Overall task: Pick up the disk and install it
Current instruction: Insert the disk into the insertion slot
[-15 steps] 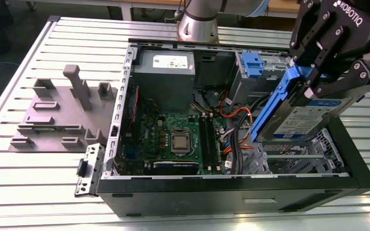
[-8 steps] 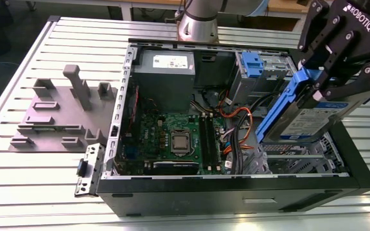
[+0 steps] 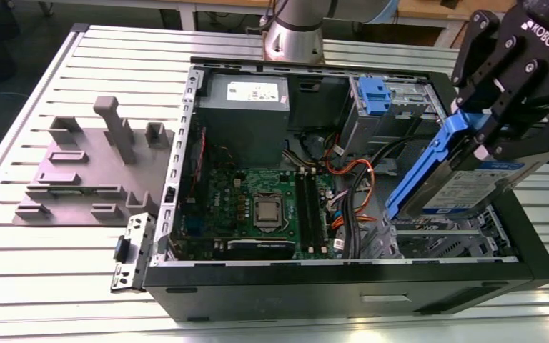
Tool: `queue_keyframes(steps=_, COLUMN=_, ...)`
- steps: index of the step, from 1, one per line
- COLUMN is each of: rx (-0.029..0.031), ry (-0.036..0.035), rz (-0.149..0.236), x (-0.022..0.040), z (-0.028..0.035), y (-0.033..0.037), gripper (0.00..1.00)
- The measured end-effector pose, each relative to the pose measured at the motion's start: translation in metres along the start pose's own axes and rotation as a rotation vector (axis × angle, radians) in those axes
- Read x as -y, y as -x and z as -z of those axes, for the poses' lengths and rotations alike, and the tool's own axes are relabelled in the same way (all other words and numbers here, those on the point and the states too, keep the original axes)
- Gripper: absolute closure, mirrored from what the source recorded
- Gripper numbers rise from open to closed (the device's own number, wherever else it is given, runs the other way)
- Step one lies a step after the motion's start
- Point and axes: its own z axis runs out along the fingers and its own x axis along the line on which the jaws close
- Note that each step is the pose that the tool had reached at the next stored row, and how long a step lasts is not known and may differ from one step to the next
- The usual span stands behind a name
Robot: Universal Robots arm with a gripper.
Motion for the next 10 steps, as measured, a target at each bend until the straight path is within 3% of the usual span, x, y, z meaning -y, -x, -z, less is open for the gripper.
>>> queue_keyframes(steps=10, rx=0.0003, ry=-0.0002, rz=-0.013, x=0.0091, z=-0.0051, y=-0.0009, gripper=0.64)
